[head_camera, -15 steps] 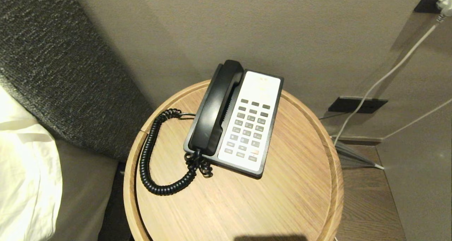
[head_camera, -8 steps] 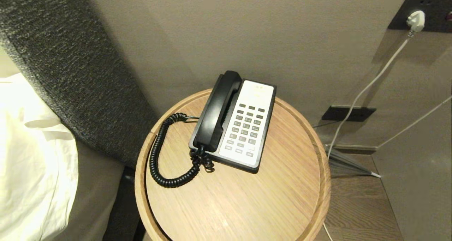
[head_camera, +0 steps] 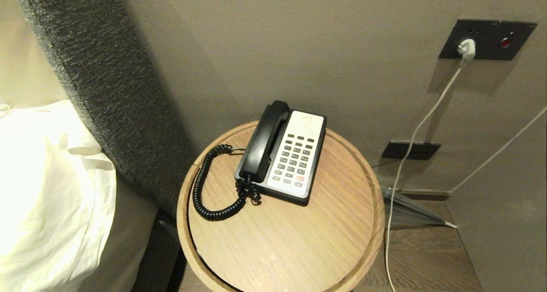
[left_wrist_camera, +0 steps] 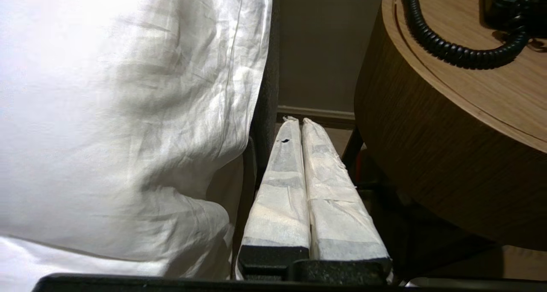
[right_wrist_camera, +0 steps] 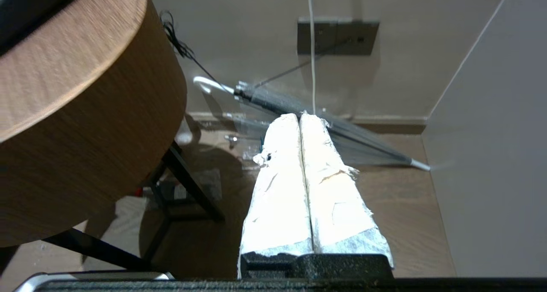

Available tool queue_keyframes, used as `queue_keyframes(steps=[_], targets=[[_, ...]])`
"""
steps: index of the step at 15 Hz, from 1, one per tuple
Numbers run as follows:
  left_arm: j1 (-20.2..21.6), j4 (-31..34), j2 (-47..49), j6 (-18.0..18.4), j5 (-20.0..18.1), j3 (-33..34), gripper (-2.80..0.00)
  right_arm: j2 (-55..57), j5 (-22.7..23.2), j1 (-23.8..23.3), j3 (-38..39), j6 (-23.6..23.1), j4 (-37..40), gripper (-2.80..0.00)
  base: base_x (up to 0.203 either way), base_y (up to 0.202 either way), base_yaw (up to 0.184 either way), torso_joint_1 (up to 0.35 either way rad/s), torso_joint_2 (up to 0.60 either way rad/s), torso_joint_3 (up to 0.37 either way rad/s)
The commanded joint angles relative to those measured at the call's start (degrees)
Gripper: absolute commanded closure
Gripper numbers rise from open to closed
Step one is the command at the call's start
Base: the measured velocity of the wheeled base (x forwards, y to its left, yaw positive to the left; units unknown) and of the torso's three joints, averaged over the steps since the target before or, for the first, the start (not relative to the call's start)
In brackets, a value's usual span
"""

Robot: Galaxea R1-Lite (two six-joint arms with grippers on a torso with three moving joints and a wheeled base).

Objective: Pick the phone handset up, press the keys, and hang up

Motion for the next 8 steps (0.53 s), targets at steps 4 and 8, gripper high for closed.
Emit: queue_keyframes(steps=[4,8], targets=[[0.01,-0.14,0.07,-0.13,0.01,0.97,0.0,0.26,0.02,0.01,0.97,0.02,-0.04,0.0,0.0,0.0,0.0,0.004,0.0,0.2],[0.01,-0.23,0.07,-0.13,0.01,0.97,0.0,0.26,0.02,0.01,0.97,0.02,-0.04,0.0,0.0,0.0,0.0,0.001,0.0,0.204]])
